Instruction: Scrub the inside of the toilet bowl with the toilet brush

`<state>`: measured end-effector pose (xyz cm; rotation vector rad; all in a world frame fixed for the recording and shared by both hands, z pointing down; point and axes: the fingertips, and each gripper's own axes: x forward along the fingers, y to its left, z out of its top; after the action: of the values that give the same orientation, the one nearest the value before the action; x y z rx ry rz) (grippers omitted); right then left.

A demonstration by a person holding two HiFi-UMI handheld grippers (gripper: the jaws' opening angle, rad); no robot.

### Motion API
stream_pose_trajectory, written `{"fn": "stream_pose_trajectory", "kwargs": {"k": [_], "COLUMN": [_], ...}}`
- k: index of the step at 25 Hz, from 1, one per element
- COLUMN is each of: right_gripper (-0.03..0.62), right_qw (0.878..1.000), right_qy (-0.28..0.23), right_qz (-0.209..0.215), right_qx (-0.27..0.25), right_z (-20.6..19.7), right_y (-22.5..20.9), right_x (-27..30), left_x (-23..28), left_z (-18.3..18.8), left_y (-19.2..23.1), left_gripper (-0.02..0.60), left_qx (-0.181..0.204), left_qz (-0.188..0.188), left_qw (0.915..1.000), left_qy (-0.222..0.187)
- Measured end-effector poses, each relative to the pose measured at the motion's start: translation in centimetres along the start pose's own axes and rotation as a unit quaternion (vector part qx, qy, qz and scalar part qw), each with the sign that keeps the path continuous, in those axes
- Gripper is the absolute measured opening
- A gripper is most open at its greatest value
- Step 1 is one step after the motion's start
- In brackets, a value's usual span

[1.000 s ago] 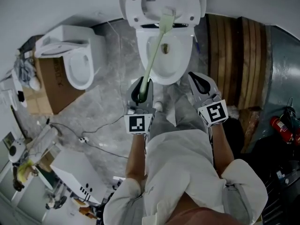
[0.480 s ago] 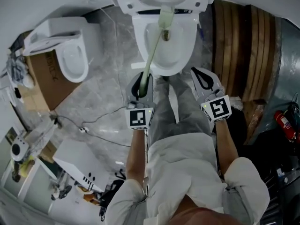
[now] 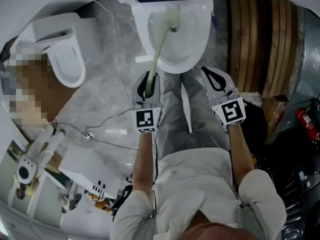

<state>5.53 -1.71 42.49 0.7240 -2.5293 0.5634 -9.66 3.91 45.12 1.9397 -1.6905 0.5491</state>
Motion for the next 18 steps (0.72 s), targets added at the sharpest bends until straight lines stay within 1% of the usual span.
{"fn": "stream_pose_trajectory", "kwargs": {"k": [5,8,12,18], "right_gripper": [0.003,0.003,0.003,0.003], "right_qw": [1.000,0.999,0.999,0.998], "right_qy": [0.018,0.028,0.039,0.056], "right_qz": [-0.010,-0.012,-0.015,-0.012], "right_qx": [0.015,0.024,0.033,0.039], "right_z": [-3.3,-4.9,-6.6,-9.5], "right_y": [0.5,0.8,1.0,1.1], "right_x": [1.4,1.8,2.3,3.7], "left_x": [1.4,2.0,2.9,4.3], "left_z": [-4.0,-6.7,-9.8,-13.6], "left_y": [0.8,1.0,1.2,1.5], "left_gripper": [0.114,0.114,0.114,0.114], "left_qx": [0.004,0.007,0.017,0.023], "left_qz": [-0.007,-0.011,-0.021,-0.031], "left_qw": [0.9994,0.9981,0.9952,0.9899], "left_qy": [0.033,0.060,0.095,0.136]}}
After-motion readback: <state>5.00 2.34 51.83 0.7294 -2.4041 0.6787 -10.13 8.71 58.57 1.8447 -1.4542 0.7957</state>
